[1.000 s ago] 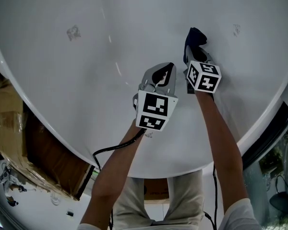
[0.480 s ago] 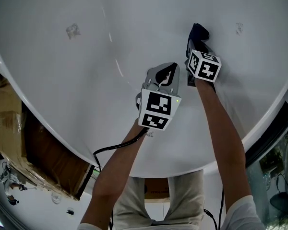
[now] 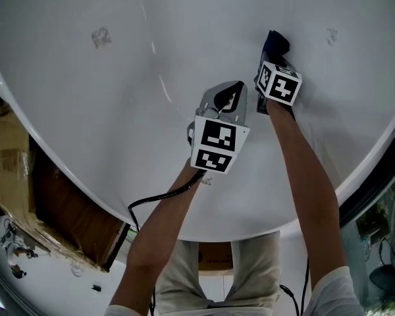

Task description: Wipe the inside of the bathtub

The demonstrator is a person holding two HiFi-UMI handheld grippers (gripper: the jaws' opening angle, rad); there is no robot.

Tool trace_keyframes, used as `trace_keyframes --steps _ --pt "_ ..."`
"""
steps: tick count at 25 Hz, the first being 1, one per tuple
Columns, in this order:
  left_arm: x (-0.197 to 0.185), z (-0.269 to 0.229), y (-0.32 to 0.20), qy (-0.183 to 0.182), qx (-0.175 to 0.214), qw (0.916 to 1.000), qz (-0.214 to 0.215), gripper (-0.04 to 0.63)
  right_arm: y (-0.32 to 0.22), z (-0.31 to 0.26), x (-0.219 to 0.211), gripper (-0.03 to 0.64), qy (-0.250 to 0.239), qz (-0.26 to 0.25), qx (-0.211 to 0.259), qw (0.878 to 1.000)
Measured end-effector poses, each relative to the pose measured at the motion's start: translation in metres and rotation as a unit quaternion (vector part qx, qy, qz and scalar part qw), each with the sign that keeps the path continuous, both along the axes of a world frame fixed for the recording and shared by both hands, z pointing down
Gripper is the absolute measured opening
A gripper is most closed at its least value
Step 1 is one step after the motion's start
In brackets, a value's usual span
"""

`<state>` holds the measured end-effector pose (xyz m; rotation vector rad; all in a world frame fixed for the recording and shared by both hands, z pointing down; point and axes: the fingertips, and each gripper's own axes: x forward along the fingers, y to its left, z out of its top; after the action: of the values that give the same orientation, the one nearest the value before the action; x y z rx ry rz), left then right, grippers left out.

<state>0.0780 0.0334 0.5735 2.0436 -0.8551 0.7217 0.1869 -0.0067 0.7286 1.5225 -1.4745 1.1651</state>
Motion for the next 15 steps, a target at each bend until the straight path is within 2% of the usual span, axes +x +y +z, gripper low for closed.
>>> trace_keyframes --steps 8,15 --pt "0.001 -0.004 0.002 0.004 0.000 1.0000 -0.002 0.000 0.008 0.004 0.008 0.059 0.027 0.045 -0.022 0.998" --pt "0.002 -0.008 0.003 0.007 0.001 1.0000 -0.002 0.000 0.011 -0.002 0.016 0.058 0.039 0.104 -0.036 0.993"
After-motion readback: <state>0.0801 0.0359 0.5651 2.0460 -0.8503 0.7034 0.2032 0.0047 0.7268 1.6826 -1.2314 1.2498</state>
